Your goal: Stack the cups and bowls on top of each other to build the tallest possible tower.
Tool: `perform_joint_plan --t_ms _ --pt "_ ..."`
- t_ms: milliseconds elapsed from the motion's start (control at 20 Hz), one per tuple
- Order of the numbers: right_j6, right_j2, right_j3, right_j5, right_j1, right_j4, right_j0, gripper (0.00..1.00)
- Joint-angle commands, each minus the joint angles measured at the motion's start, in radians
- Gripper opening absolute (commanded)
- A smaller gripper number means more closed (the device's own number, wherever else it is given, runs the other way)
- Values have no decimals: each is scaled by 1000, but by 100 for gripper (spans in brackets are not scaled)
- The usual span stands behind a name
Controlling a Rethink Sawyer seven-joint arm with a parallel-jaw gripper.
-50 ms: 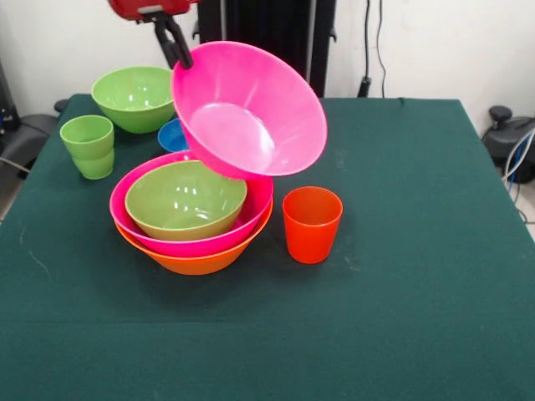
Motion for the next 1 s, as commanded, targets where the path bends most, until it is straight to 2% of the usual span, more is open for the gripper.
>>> perform_joint_plan --t_ms 50,350,600,1000 --pt "-341 44 -80 157 50 -60 -3 0" --pt "-411 54 -112 218 61 -63 -42 0" --pt "-459 48 -156 160 153 -114 -37 0" --pt "-466 48 -194 165 191 -133 -16 0"
